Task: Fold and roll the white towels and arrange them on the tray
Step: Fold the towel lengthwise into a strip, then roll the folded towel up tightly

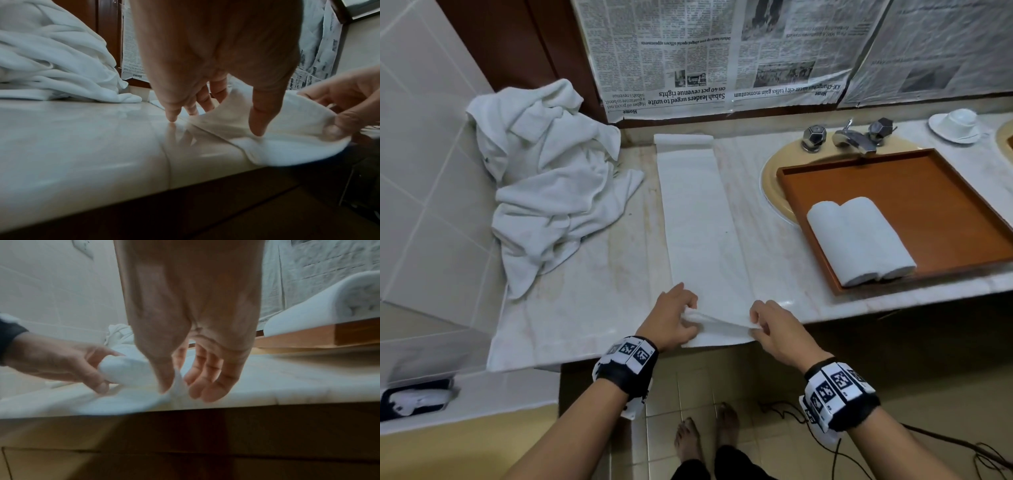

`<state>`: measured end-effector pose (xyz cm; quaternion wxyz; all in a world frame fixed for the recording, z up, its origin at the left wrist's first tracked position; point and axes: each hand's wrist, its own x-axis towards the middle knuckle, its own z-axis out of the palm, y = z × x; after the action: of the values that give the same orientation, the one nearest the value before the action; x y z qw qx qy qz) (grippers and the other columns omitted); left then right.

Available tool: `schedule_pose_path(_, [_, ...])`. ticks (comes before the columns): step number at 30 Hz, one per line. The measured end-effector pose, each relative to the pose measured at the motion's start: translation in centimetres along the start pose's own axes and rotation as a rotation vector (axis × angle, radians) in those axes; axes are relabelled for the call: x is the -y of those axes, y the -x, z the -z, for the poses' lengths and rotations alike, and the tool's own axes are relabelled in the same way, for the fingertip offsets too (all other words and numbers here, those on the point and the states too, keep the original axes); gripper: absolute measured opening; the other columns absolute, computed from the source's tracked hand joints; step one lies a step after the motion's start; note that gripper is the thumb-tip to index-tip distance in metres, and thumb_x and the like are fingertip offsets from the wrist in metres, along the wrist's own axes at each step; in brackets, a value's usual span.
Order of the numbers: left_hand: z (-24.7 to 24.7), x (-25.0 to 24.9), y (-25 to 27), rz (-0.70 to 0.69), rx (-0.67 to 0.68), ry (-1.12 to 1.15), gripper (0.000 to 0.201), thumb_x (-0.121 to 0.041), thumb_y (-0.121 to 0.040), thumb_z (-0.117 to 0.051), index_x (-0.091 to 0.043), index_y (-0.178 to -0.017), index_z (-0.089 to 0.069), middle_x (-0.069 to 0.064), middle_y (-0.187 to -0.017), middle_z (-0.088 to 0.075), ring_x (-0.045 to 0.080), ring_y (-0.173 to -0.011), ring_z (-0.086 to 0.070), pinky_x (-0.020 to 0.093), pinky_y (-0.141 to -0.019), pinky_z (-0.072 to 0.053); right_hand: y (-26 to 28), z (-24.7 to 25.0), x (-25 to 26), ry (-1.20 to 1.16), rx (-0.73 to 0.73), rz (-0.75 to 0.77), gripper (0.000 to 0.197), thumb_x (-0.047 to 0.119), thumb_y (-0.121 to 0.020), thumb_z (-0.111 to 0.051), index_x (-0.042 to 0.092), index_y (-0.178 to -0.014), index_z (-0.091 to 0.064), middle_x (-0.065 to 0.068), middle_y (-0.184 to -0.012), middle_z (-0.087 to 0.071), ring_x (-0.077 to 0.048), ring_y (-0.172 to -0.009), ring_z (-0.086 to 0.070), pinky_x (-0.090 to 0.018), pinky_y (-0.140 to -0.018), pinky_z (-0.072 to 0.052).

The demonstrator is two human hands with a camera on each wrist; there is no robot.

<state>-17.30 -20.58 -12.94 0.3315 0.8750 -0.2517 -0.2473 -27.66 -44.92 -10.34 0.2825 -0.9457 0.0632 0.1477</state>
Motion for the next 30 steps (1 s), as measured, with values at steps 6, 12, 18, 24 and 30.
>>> schedule_pose_path(6, [-0.1, 0.1, 1.4, 0.009, 0.155, -0.012, 0.024, -0.051, -0.07, -0.083, -0.033, -0.07, -0.066, -0.017, -0.153, -0.034, 0.004, -0.148, 0.0, 0.039, -0.121, 0.004, -0.4, 0.7, -0.1, -0.073, -0.003, 0.039, 0.017, 0.022, -0.089, -0.057, 0.027, -0.104, -0.053, 0.011, -0.108, -0.046, -0.009, -0.097, -0.049, -0.024, -0.084, -0.047])
schedule_pose_path(12, [-0.4, -0.6, -0.2, -0.026, -0.273, 0.033, 0.031, -0.047, -0.097, -0.051, -0.023, -0.101, -0.071, -0.005, -0.138, -0.052, 0.014, -0.136, -0.04, 0.045, -0.114, -0.034, -4.7, -0.7, 1.6, 0.037, -0.297, 0.171, 0.027, 0.022, -0.099, -0.045, 0.015, -0.121, -0.058, 0.001, -0.122, -0.058, -0.015, -0.111, -0.053, -0.036, -0.099, -0.045])
schedule_pose_path(18, [-3.1, -1.5, -3.8, 0.227, -0.095, -0.428, 0.066, -0.058, -0.095, 0.006, -0.036, -0.157, 0.007, -0.015, -0.161, 0.023, 0.016, -0.151, 0.017, 0.05, -0.122, 0.007, -7.8, -4.2, 1.5, 0.292, -0.022, 0.144, 0.067, 0.055, -0.1, 0.004, 0.024, -0.159, -0.007, 0.01, -0.165, 0.001, -0.017, -0.153, 0.0, -0.046, -0.122, -0.002])
schedule_pose_path(24, [-2.3, 0.0, -2.5, 0.367, -0.134, -0.388, 0.058, -0.053, -0.103, -0.008, -0.041, -0.155, 0.013, -0.016, -0.159, 0.028, 0.014, -0.15, 0.023, 0.052, -0.119, 0.014, -8.0, -0.9, -2.6, 0.315, -0.048, -0.046, 0.075, 0.055, -0.087, 0.018, 0.025, -0.155, 0.017, 0.011, -0.156, 0.028, -0.015, -0.149, 0.021, -0.045, -0.121, 0.011])
schedule_pose_path(30, [-1.5, -2.0, -7.1, 0.28, -0.17, -0.376, 0.055, -0.048, -0.105, -0.011, -0.044, -0.155, 0.01, -0.021, -0.161, 0.021, 0.015, -0.15, 0.022, 0.056, -0.12, 0.009, -11.1, -1.4, 1.2, 0.291, -0.012, 0.218, 0.071, 0.055, -0.094, 0.015, 0.025, -0.158, 0.006, 0.014, -0.159, 0.019, -0.011, -0.15, 0.017, -0.044, -0.123, 0.007])
